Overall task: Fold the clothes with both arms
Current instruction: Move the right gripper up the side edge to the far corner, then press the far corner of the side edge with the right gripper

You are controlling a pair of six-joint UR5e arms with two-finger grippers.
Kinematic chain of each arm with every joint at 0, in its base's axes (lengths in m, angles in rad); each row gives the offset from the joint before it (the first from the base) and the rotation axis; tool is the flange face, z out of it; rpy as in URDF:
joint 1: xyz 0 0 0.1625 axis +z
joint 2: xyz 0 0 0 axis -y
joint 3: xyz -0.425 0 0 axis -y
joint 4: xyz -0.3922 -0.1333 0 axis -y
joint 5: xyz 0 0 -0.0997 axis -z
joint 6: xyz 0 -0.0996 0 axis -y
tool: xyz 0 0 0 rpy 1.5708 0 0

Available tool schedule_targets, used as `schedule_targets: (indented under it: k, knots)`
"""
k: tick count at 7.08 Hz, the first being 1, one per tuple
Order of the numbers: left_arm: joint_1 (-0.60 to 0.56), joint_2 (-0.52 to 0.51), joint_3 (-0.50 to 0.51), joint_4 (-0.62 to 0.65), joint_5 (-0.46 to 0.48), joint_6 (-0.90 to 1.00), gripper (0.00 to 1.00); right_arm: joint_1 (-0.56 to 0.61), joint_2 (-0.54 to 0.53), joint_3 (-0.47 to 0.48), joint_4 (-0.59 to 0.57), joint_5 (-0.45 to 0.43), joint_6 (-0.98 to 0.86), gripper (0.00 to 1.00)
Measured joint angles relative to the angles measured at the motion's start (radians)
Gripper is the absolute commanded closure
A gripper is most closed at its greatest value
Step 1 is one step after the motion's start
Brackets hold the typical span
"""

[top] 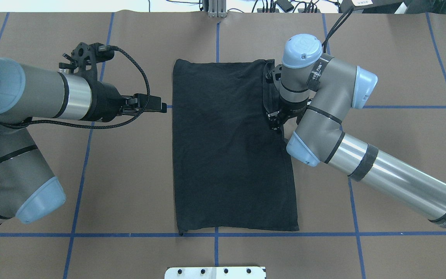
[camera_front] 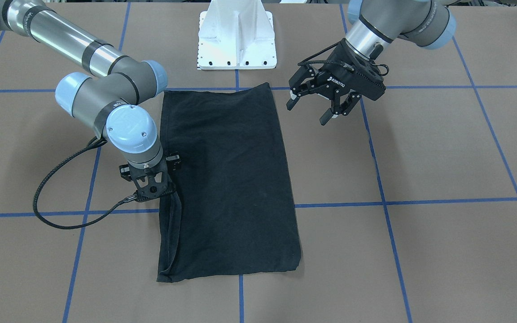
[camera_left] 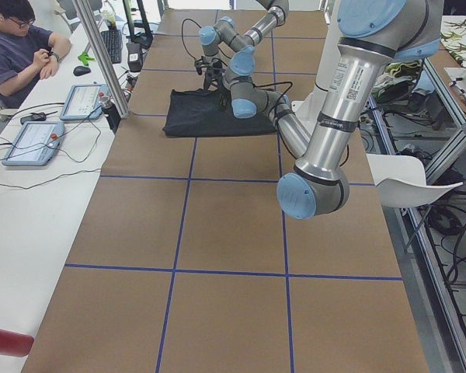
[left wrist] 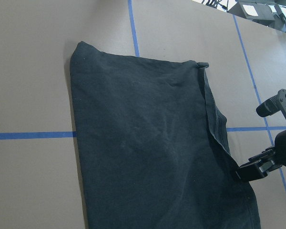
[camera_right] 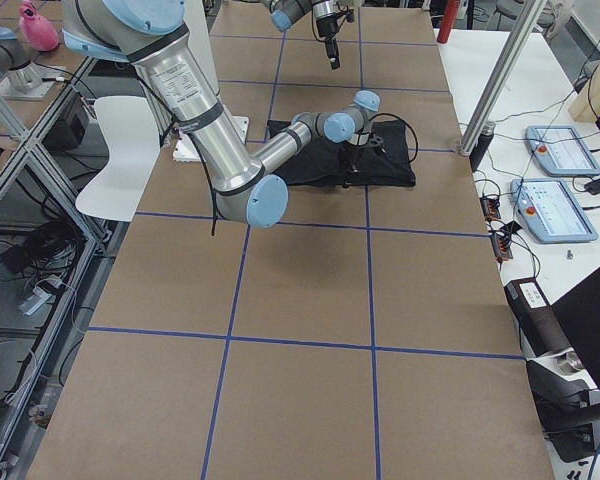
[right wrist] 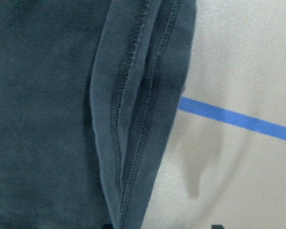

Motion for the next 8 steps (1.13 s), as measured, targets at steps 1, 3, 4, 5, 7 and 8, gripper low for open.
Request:
schedule_targets:
  k: [1,3,4,5,7,8]
  knots:
    - [0.0,0.0,0.0,0.0,0.0,0.0,0.0,0.015,-0.01,-0.001,-0.003,0.004,-0.009,0.26]
    - [0.0,0.0,0.002,0.0,0.0,0.0,0.0,0.032,-0.037,0.001,-0.006,0.011,-0.027,0.26]
    - [0.0,-0.001,0.002,0.0,0.0,0.0,0.0,0.044,-0.041,0.006,-0.007,0.026,-0.03,0.25]
    - [0.0,-0.001,0.002,0.0,0.0,0.0,0.0,0.058,-0.036,0.01,-0.007,0.045,-0.03,0.25]
    - [0.0,0.0,0.003,0.0,0.0,0.001,0.0,0.057,0.0,0.002,0.001,0.05,-0.03,0.25]
    - [0.0,0.0,0.003,0.0,0.0,0.001,0.0,0.048,0.031,-0.011,0.003,0.043,-0.027,0.25]
